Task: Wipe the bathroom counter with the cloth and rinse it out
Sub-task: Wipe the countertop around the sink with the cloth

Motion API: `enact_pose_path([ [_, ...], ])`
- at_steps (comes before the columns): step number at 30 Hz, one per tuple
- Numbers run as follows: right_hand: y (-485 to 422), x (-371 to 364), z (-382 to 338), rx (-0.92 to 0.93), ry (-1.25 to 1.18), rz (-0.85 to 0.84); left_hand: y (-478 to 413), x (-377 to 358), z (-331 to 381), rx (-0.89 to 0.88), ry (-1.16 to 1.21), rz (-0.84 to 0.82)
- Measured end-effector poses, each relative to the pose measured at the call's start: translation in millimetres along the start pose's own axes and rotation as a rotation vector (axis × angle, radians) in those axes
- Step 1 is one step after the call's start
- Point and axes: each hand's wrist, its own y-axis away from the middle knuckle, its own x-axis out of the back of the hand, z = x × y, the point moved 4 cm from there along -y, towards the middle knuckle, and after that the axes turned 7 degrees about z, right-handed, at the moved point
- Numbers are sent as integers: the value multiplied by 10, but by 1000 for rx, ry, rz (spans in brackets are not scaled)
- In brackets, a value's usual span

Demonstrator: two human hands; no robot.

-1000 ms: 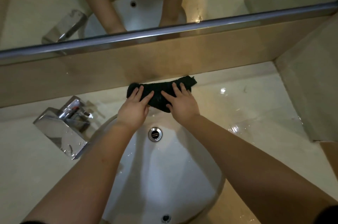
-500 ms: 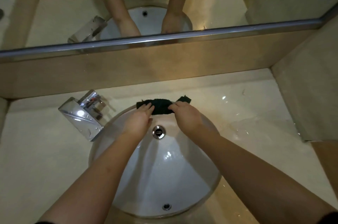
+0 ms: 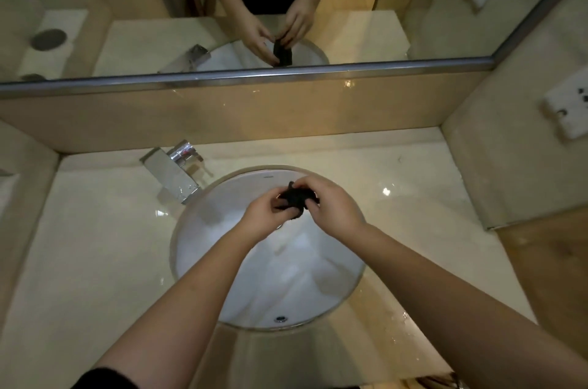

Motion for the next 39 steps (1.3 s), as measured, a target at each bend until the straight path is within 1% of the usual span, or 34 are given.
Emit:
enact_pose_path([
  [3, 68, 50, -33, -3, -34, 4, 136, 37, 83, 20, 82, -56],
  [6, 108, 98, -99, 9, -20, 2, 224, 131, 155, 21, 133, -26],
  [10, 168, 111, -138, 16, 23, -35, 328, 286, 313, -15, 157, 20],
  [14, 190, 112, -206, 1, -2, -32, 436, 356, 492, -86, 127, -30],
  [16, 175, 127, -284, -45, -62, -36, 455, 404, 531, -103, 135, -35],
  [18, 154, 142, -355, -109, -142, -52, 461, 465, 536, -99, 160, -18],
  [20, 132, 122, -363, -134, -170, -58, 463, 487, 500, -94, 165, 16],
  [22, 123, 107, -351, -160, -191, -36, 439, 498, 432, -84, 76, 122],
  [23, 119, 100, -339, -177, -201, -22, 432, 502, 385, -55, 30, 168],
  [24, 114, 93, -328, -192, -211, -13, 429, 498, 320, 5, 11, 181],
  [25, 111, 88, -329, -203, -227, -5, 431, 475, 245, 101, 29, 143],
  [27, 114, 82, -343, -212, -277, 8, 472, 384, 99, 350, 150, -45],
  [28, 118, 81, -348, -215, -307, 11, 503, 333, 54, 438, 237, -142],
  [29, 122, 80, -351, -215, -329, 7, 515, 289, 36, 470, 332, -208],
  [30, 129, 77, -361, -212, -337, -1, 503, 265, 34, 459, 409, -229],
  [32, 144, 67, -367, -202, -332, -26, 434, 289, 53, 377, 468, -163],
  [34, 150, 45, -334, -209, -336, -49, 385, 353, 69, 290, 418, -93],
  [39, 147, 40, -338, -225, -305, -85, 328, 450, 157, 101, 203, -83],
])
